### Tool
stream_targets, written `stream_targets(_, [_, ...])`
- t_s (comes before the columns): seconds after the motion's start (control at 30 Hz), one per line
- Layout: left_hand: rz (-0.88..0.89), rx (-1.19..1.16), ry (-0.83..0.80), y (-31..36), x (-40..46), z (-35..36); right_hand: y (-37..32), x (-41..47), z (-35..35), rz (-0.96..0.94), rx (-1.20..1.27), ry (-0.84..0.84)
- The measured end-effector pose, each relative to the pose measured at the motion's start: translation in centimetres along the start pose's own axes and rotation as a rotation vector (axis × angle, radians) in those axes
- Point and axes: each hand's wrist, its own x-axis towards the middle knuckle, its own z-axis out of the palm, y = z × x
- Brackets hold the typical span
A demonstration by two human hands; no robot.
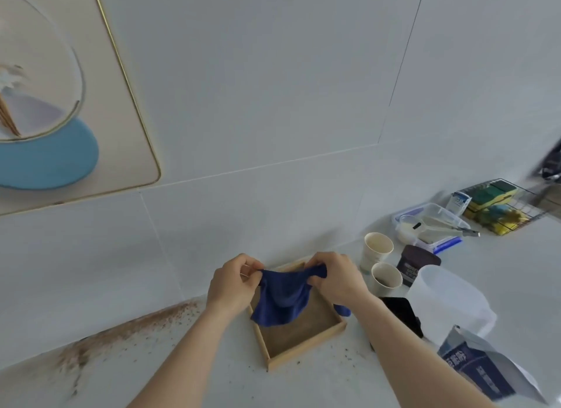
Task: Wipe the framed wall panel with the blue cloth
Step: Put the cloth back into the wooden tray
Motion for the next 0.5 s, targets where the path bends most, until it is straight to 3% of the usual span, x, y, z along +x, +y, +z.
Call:
stream_targets(0.4, [-0.204,0.206,-0.286,-8.0,2.5,11.3,10.1,2.0,10.6,-0.001,-0.032,-0.125])
stream_targets(0.5, [-0.221,0.301,-0.359,-9.6,1.8,13.2,11.5,1.3,12.9,-0.002,-0.131,-0.262])
